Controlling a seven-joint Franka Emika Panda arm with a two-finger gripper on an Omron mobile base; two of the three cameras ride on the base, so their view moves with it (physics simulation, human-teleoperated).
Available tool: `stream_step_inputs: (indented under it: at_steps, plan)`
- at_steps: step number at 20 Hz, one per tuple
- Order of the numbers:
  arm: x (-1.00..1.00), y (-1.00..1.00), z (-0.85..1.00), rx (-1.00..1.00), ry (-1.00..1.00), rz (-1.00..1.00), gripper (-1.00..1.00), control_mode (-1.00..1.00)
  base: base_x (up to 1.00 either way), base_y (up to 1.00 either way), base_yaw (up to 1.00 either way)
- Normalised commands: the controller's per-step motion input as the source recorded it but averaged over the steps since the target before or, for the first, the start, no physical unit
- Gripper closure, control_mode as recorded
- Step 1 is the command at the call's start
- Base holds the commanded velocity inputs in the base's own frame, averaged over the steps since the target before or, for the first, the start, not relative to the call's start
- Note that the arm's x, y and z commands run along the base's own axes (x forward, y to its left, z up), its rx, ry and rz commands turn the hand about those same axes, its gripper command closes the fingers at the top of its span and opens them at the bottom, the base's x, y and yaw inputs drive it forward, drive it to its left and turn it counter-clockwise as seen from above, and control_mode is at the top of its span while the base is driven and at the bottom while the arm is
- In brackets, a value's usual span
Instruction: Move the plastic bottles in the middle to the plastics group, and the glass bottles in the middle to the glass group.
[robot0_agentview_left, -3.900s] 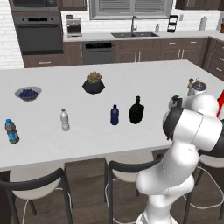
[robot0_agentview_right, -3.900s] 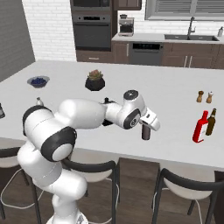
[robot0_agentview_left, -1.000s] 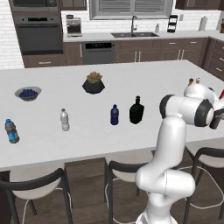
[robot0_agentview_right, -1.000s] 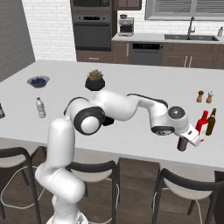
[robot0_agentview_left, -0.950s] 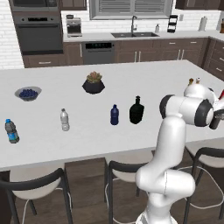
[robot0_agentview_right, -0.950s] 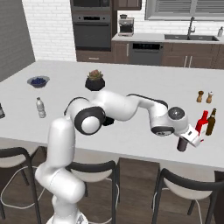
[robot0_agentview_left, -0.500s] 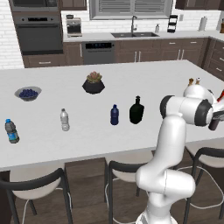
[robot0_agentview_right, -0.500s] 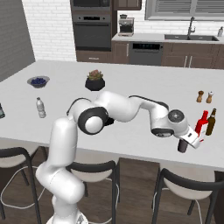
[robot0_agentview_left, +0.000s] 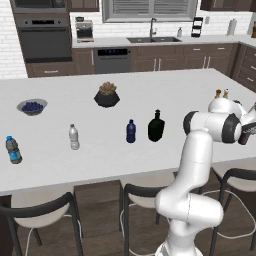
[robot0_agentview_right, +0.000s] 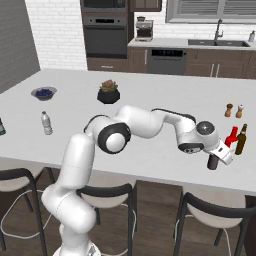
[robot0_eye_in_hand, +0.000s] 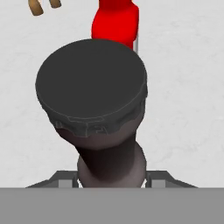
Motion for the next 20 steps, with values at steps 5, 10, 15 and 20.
stream_step_inputs:
  at_steps: [5,10,15,20]
  plan:
    - [0.05,-0.08,-0.02,0.00,0.00,0.00,1.00,-1.00,0.00,0.00,0.00]
    - [0.04,-0.01,-0.25,0.00,0.00,0.00,1.00,-1.00,0.00,0.00,0.00]
    - [0.00,0.00,-0.45,0.00,0.00,0.00,1.00,-1.00,0.00,0.00,0.00]
    - [0.00,0.00,-0.09,0.00,0.00,0.00,1.00,-1.00,0.00,0.00,0.00]
